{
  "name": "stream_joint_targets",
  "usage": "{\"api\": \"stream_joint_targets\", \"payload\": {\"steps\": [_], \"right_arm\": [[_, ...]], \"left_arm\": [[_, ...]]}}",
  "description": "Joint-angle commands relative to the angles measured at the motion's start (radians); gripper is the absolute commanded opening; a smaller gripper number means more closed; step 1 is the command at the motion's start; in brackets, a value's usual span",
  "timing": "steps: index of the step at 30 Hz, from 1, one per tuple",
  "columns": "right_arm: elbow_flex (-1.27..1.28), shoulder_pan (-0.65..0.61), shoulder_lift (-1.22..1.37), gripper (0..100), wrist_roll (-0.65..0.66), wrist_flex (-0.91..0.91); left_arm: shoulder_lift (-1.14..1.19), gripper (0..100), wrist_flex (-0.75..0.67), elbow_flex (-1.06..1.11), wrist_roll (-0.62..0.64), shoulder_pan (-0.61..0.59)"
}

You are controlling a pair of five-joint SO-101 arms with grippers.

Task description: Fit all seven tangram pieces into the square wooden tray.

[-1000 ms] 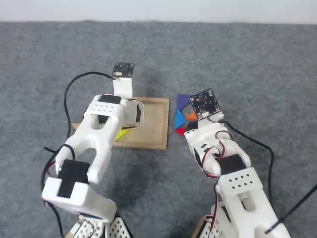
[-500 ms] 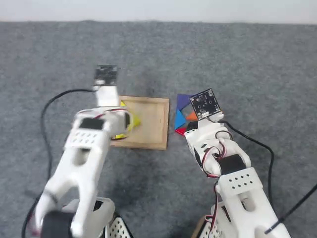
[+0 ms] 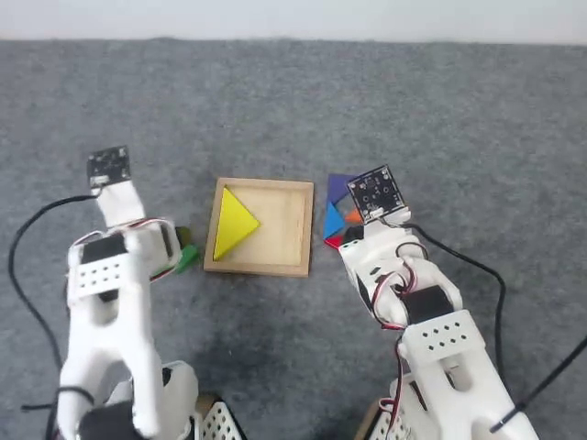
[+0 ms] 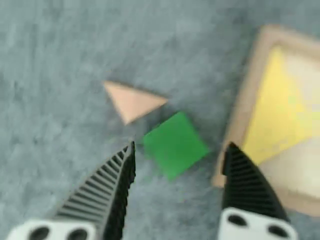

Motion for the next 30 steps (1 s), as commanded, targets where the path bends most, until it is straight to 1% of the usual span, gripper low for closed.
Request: {"api": "stream_joint_targets", "payload": {"steps": [1,5,9,11,13,15,18,25,27,30], "right_arm": [[-0.009,-0.01,-0.025,0.9,0.015,-0.01],[-0.009,-0.01,-0.025,1.0,0.071,-0.008],[-0.035,-0.007,-0.024,1.3,0.092,0.021],[-0.081,-0.007,-0.008,5.1,0.089,0.088],[-0.133,-0.01,0.036,12.1,0.089,0.148],[-0.176,-0.01,0.101,18.2,0.103,0.185],[-0.249,-0.01,0.225,22.9,0.204,0.22],[-0.427,-0.012,0.564,23.4,0.39,0.297],[-0.445,-0.012,0.605,23.4,0.423,0.298],[-0.45,-0.016,0.618,23.6,0.437,0.292]], "left_arm": [[0.064,29,0.012,-0.059,-0.003,-0.037],[0.098,29,0.017,-0.076,-0.002,-0.037],[0.058,29,0.012,-0.053,-0.008,-0.037],[0.018,29,0.012,-0.027,-0.012,-0.038],[-0.032,29,0.006,0.004,-0.014,-0.038],[-0.08,29,-0.029,0.053,-0.052,-0.037],[-0.155,29,-0.072,0.127,-0.103,-0.038],[-0.292,29,-0.092,0.232,-0.186,-0.055],[-0.307,29,-0.092,0.242,-0.195,-0.068],[-0.308,29,-0.092,0.249,-0.195,-0.071]]}}
